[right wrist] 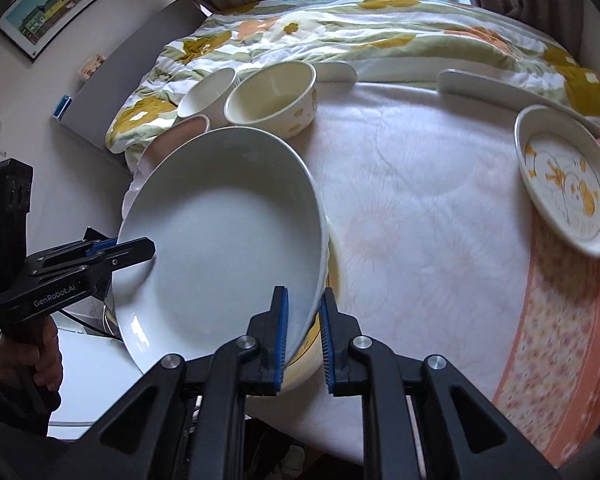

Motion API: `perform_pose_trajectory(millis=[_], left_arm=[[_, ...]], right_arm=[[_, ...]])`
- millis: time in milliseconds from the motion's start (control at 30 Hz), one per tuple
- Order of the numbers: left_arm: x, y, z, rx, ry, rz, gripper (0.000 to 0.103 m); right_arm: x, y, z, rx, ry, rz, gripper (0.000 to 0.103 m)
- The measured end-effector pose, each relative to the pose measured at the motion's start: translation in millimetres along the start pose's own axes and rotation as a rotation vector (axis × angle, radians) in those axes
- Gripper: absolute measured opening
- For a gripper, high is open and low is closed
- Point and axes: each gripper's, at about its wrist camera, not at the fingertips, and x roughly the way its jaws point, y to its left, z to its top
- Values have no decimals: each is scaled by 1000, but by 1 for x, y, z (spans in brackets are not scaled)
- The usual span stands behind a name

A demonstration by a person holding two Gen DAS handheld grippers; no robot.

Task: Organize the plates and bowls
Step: 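Lift the plain white plate with both tools and carry it over the yellow duck plate, then lower the white plate onto the yellow duck plate and open both tools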

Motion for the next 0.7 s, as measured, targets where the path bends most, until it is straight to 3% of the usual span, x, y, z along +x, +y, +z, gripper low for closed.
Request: perform_pose_trajectory(millis=[200,433,700], left_arm=[[24,10,-12,35,41,-40,18],[45,5,-5,92,50,-41,18],[55,0,-4,134,63,-6,18]], right_arm=[[13,5,-21,94,-12,-51,14],[21,10,-27,72,-46,-143,14],[26,8,-30,80,-52,-171,14]])
